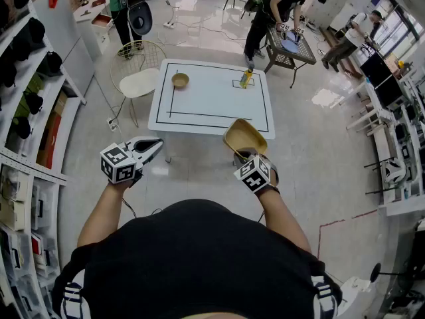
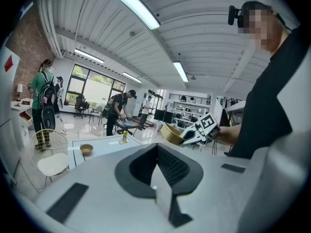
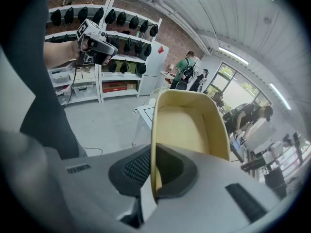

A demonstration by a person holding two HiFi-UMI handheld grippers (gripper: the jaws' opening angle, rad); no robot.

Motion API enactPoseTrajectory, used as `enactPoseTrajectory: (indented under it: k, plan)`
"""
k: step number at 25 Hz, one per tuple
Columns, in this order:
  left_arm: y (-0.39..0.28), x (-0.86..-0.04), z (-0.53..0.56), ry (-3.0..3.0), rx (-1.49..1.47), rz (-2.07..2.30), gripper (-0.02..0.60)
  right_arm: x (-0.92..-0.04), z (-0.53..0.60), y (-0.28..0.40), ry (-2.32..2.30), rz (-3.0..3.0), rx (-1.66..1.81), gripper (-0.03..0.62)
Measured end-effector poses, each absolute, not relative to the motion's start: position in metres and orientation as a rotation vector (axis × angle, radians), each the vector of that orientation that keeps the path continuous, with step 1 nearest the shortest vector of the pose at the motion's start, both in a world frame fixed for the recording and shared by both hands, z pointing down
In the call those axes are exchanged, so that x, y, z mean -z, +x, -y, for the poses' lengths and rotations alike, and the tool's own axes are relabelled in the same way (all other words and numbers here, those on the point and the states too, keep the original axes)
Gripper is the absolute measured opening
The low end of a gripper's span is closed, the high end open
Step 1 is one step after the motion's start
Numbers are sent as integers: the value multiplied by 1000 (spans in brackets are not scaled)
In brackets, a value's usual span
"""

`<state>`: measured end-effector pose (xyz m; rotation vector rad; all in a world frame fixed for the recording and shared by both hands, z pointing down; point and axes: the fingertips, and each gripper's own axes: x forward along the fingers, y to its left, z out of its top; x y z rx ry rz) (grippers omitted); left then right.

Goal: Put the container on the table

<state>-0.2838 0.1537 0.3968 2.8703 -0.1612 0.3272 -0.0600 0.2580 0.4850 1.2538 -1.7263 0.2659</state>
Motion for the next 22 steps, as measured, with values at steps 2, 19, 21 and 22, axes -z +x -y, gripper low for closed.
enactPoseTrajectory:
  k: [2,19,21,22]
  plan:
    - [-283,-391,-151,2879,-309,162,6,-485,-260,-60,1245,1720,-272,8]
    - [-269,-384,-161,2895,-300,91,7,-473,-251,-46,1317,1730,-270,8]
    - [-266,-386,-156,2894,-303,88,6,-473,-244,-42,1324,1728,-267,8]
    - [-265,-387,-154,2893,-304,86,6,-473,-240,-41,1327,1727,-266,8]
